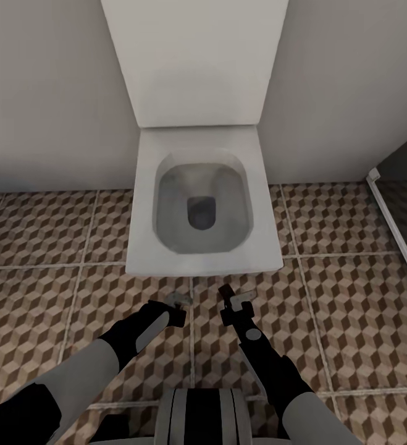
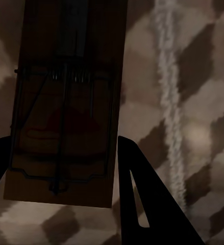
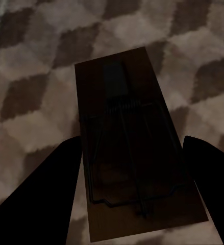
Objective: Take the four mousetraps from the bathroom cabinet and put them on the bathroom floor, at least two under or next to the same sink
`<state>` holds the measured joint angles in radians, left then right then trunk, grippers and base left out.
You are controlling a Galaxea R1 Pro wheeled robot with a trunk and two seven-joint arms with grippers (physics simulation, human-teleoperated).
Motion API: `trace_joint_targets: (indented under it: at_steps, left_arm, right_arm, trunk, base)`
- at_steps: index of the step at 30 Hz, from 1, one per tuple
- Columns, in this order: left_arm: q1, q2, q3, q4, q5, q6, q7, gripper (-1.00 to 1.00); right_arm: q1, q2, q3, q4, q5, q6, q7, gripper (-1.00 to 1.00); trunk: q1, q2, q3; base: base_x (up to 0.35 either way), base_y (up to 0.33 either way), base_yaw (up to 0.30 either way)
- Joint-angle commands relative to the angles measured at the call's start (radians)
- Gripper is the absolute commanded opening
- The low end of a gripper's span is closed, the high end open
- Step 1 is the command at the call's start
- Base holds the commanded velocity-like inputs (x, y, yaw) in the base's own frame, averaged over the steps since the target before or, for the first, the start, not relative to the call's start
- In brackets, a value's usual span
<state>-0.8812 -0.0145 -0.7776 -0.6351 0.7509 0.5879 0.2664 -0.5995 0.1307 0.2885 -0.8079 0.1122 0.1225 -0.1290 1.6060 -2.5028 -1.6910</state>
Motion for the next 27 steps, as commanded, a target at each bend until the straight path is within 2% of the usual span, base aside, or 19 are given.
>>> trace_joint_targets:
  at_steps: [1, 9, 13, 15, 20, 27]
  left_arm:
    - [-0.001, 0.001, -0.005, -0.002, 0.007, 0.002, 0.008, -1.00]
    - [-0.001, 0.002, -0.005, -0.003, 0.007, -0.004, 0.013, -1.00]
    - [0.000, 0.004, -0.010, -0.002, 0.003, -0.084, 0.016, -1.00]
    - [0.002, 0.005, -0.023, -0.001, -0.003, -0.121, 0.017, -1.00]
    - [0.004, 0.016, -0.098, 0.000, -0.021, -0.225, 0.019, -1.00]
    - [0.004, 0.019, -0.120, 0.020, -0.024, -0.248, 0.018, -1.00]
  right_arm:
    - [0.000, 0.000, 0.003, -0.002, 0.011, 0.009, -0.006, -1.00]
    - [0.000, 0.000, 0.004, -0.002, 0.011, 0.007, -0.007, -1.00]
    - [0.000, 0.000, 0.006, -0.002, 0.011, 0.006, -0.006, -1.00]
    - [0.000, 0.000, 0.006, -0.002, 0.011, 0.006, -0.006, -1.00]
    - [0.000, 0.000, 0.006, -0.002, 0.011, 0.006, -0.006, -1.00]
    - [0.000, 0.000, 0.006, -0.002, 0.011, 0.006, -0.006, -1.00]
  trunk:
    - [0.000, 0.000, -0.002]
    - [0.000, 0.000, -0.006]
    - [0.000, 0.000, -0.007]
    - [0.000, 0.000, -0.007]
    - [0.000, 0.000, -0.007]
    - [0.000, 0.000, -0.007]
  base:
    - [0.000, 0.000, 0.000]
    - [0.000, 0.000, 0.000]
    - [0.000, 0.000, 0.000]
    - [0.000, 0.000, 0.000]
    - [0.000, 0.000, 0.000]
    - [0.000, 0.000, 0.000]
